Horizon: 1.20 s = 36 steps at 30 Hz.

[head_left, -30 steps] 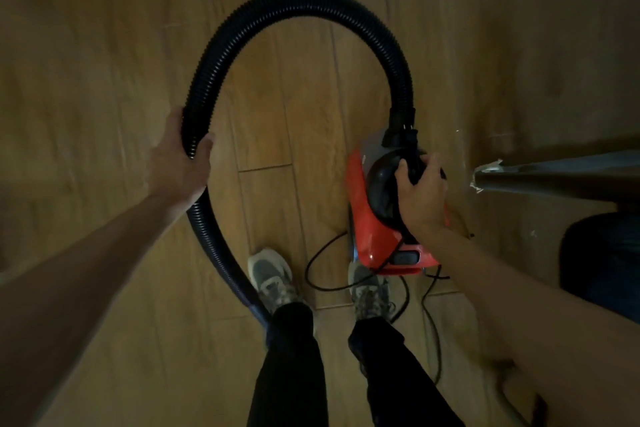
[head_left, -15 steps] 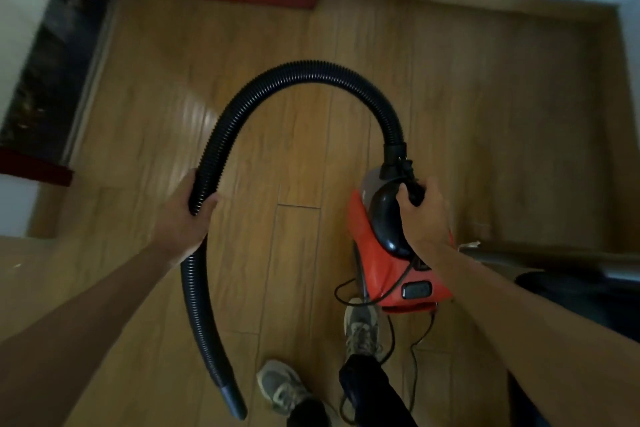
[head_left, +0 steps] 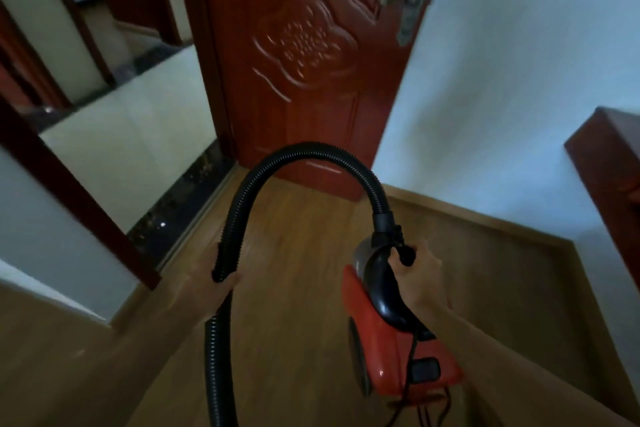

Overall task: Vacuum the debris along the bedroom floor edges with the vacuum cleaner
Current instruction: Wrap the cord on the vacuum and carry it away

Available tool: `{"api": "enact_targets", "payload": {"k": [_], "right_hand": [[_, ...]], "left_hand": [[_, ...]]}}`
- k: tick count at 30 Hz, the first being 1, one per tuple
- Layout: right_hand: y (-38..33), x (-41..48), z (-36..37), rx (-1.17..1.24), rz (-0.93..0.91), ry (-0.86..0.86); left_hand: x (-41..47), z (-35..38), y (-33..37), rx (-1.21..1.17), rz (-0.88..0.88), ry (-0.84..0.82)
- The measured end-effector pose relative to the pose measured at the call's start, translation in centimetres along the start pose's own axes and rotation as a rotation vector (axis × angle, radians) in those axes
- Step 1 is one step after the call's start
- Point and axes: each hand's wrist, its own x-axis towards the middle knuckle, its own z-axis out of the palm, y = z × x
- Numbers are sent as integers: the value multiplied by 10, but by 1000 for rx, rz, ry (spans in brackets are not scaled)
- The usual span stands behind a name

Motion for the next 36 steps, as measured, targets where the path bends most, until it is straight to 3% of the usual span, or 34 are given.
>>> {"api": "enact_targets", "payload": {"k": [6, 16, 25, 36], "right_hand": [[-157, -10, -40, 50, -290, -5], [-365, -65, -51, 152, -557, -120], [-491, -143, -10, 190, -750, -332], [-574, -271, 41, 244, -1035, -691]], "left_hand": [[-23, -136, 52, 14, 8, 104], [-91, -310, 87, -70, -5, 464], [-164, -400, 80, -101, -108, 802], [-288, -463, 62, -141, -306, 1197]]}}
